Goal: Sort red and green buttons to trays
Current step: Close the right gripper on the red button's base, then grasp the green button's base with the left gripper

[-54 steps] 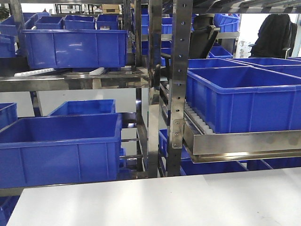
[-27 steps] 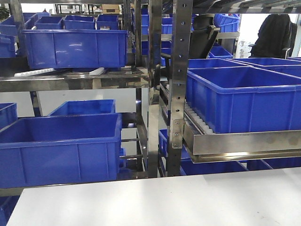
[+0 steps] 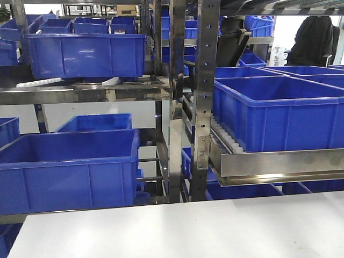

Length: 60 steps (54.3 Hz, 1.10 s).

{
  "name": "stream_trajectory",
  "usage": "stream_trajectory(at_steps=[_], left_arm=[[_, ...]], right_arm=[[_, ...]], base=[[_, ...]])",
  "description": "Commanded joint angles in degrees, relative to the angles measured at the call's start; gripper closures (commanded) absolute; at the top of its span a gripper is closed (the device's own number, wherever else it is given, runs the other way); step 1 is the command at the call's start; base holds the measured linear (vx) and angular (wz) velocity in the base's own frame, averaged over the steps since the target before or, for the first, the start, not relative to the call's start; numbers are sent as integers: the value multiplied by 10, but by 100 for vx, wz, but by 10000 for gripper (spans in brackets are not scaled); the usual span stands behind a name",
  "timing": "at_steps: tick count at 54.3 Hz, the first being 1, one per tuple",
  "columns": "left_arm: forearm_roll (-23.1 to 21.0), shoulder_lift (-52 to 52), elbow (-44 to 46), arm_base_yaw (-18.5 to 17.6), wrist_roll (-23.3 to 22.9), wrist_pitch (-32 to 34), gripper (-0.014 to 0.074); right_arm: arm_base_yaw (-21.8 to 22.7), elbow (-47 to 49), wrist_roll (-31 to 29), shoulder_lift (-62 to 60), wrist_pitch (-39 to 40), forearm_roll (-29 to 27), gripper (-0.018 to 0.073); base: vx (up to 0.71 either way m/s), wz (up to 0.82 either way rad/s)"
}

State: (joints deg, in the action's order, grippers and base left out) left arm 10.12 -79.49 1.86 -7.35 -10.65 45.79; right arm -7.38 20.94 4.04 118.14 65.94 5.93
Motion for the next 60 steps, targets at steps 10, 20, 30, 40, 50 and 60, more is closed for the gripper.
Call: stream_trajectory(at_steps=[10, 20, 30, 40, 50, 60], left_arm=[[27, -146, 8, -4, 32, 233, 62], [12, -256, 9, -4, 62, 335, 62], [15, -327, 52, -4, 66, 334, 62], [36, -337, 83, -4, 75, 334, 62], [27, -338, 98, -4, 86, 334, 62], [43, -338, 132, -4, 82, 333, 66]], right_arm=[[0, 3, -1, -21, 93, -5, 572], [0, 3, -1, -21, 92, -5, 572], [0, 3, -1, -21, 94, -5, 572], [0, 3, -1, -21, 94, -5, 572], [0, 3, -1, -21, 94, -5, 572], [0, 3, -1, -21, 94, -5, 572]], base=[[0, 0], [0, 0], [0, 0], [0, 0], [0, 0], [0, 0]])
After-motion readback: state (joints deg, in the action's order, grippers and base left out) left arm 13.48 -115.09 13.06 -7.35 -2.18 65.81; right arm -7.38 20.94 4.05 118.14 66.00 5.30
